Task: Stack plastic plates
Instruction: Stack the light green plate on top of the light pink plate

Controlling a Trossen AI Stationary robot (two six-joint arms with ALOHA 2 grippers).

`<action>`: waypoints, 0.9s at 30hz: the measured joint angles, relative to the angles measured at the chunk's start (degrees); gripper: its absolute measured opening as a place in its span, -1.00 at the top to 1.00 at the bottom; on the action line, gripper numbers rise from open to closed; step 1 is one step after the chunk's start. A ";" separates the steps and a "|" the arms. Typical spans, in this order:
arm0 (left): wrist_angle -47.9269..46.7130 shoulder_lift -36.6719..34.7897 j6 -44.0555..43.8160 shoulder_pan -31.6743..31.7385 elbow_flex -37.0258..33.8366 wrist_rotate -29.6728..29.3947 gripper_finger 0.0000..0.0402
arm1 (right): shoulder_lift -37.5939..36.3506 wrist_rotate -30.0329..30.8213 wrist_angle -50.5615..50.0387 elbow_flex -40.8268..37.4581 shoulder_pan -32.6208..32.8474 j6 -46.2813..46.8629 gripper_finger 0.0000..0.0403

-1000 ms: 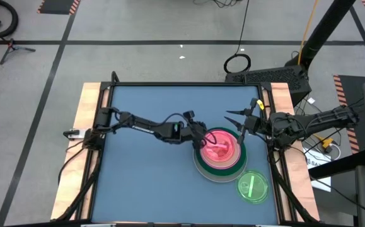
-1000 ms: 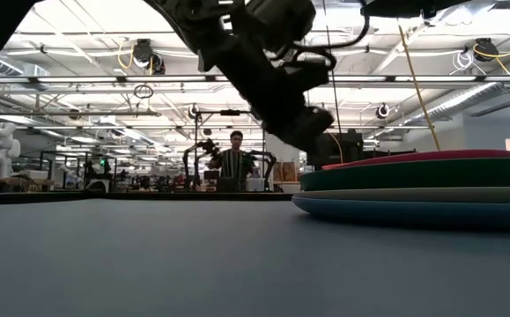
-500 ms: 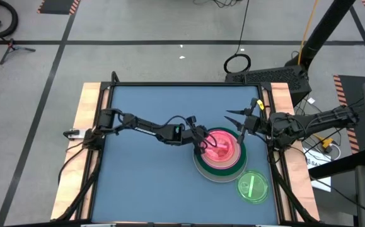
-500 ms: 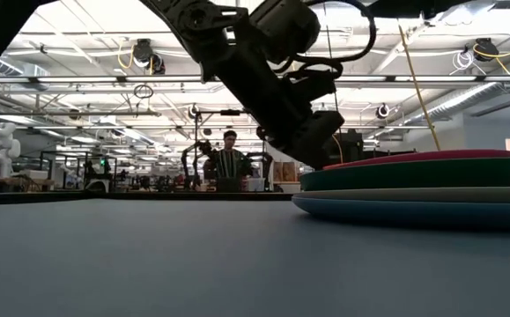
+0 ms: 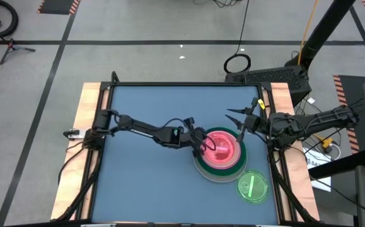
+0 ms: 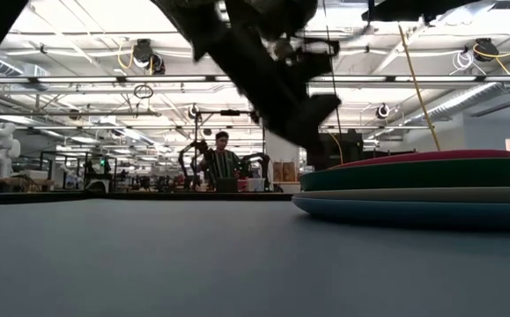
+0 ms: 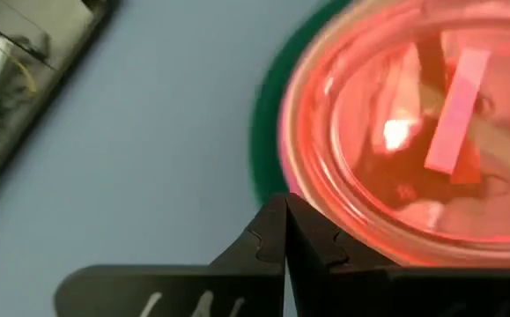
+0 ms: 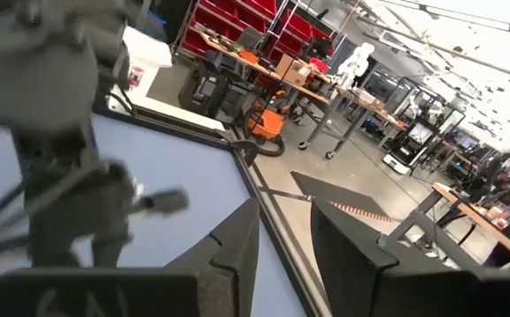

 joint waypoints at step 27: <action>-1.36 -46.58 6.38 -8.46 -33.70 -9.47 0.99 | 13.79 -14.77 -0.70 6.17 7.34 39.31 0.51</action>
